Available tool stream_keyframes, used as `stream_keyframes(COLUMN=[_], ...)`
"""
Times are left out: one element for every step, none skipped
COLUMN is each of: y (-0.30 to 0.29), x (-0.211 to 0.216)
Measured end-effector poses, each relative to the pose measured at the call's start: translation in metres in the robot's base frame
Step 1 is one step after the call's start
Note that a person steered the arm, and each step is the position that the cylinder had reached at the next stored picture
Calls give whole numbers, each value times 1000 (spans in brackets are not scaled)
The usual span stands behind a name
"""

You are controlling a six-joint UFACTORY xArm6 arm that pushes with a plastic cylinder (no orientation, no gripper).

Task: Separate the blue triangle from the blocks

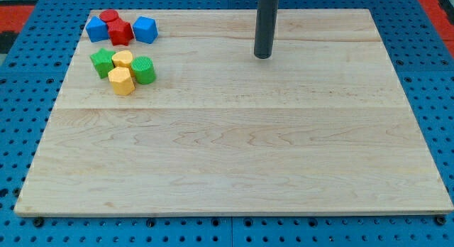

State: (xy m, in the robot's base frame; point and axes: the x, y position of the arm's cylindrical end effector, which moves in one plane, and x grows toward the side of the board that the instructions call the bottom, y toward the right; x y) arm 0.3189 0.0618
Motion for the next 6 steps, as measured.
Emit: stream_keyframes(y=[3,29,13,-54,-90,-128], x=[0,-31,-89,-125,-126,-125])
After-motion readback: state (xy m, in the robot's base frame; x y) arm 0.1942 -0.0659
